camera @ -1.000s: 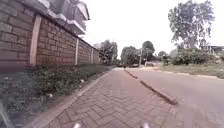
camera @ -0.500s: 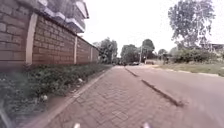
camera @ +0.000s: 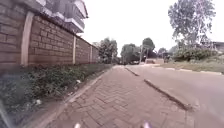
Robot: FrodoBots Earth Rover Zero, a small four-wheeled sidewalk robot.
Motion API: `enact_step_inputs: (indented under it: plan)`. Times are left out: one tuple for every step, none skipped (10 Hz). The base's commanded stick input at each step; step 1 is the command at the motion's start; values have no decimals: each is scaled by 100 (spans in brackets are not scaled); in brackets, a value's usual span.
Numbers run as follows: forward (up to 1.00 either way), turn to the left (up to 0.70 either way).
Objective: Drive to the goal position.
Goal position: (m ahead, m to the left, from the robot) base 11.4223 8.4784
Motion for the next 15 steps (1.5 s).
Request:
enact_step_inputs:
  plan:
    - [50, 0]
    - [50, 0]
    - [50, 0]
    - [50, 0]
    - [50, 0]
    - [50, 0]
    - [50, 0]
    - [50, 0]
    - [50, 0]
    - [50, 0]
    - [50, 0]
    - [50, 0]
    - [50, 0]
    - [50, 0]
    - [50, 0]
